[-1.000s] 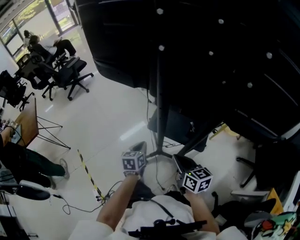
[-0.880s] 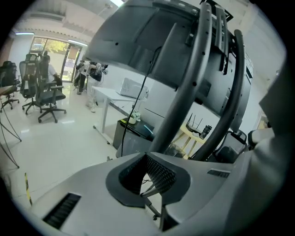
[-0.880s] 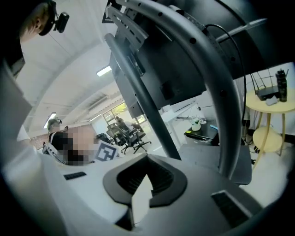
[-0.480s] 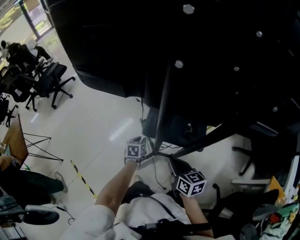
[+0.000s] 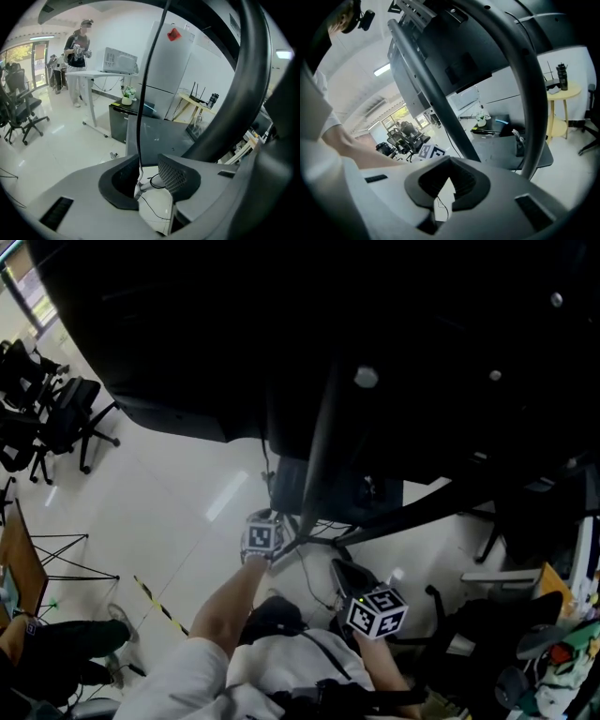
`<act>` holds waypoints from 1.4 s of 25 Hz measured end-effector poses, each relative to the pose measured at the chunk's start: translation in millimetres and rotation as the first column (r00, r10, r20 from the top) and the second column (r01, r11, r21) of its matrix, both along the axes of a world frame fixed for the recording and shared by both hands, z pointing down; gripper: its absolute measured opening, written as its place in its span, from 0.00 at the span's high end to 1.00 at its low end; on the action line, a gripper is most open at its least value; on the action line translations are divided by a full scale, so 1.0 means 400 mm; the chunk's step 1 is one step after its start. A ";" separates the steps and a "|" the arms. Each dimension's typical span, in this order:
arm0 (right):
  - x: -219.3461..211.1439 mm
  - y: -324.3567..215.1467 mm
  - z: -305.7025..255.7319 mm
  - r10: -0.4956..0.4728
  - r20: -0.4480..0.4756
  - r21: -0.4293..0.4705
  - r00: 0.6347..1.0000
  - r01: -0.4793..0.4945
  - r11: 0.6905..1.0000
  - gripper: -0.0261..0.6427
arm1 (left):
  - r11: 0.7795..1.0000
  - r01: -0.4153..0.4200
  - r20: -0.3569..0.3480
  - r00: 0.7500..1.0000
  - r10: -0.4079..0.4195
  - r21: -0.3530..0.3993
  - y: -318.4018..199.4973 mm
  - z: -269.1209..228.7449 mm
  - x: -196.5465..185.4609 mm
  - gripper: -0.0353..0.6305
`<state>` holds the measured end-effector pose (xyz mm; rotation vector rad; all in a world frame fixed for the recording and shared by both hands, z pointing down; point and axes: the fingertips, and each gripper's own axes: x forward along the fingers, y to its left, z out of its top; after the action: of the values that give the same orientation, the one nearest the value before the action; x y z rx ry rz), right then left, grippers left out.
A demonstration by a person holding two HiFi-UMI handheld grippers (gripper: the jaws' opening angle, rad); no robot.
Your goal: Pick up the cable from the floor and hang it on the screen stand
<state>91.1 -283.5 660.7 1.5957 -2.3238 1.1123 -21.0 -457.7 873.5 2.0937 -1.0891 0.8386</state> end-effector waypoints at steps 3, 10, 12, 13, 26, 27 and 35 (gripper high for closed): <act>0.004 0.005 0.021 0.043 0.011 -0.015 0.999 -0.043 0.999 0.95 | 0.999 -0.030 0.028 0.999 0.031 -0.011 -0.022 0.043 0.002 0.76; 0.034 0.022 0.055 0.158 0.023 -0.032 0.987 -0.158 0.987 0.95 | 0.992 -0.122 0.057 0.991 0.123 -0.031 -0.036 0.115 0.024 0.76; 0.051 0.031 0.061 0.192 0.024 -0.038 0.981 -0.191 0.981 0.95 | 0.986 -0.164 0.065 0.984 0.165 -0.013 -0.039 0.115 0.036 0.76; 0.060 0.037 0.065 0.207 0.024 -0.041 0.978 -0.206 0.978 0.95 | 0.984 -0.176 0.068 0.982 0.177 -0.011 -0.039 0.117 0.041 0.78; 0.133 0.113 0.093 0.297 0.005 -0.071 0.955 -0.296 0.953 0.95 | 0.989 -0.145 0.086 0.985 0.146 -0.020 -0.040 0.149 0.045 0.83; 0.139 0.120 0.092 0.299 0.004 -0.073 0.954 -0.297 0.952 0.95 | 0.990 -0.137 0.087 0.987 0.139 -0.019 -0.040 0.146 0.043 0.89; 0.125 0.146 0.087 0.201 0.019 -0.092 0.979 -0.198 0.976 0.95 | 0.993 -0.089 0.007 0.996 0.090 -0.072 0.109 0.097 0.021 0.91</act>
<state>141.3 -225.1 695.3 1.8228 -2.1341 1.2676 -12.6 -414.0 912.4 2.0928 -0.9619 0.9187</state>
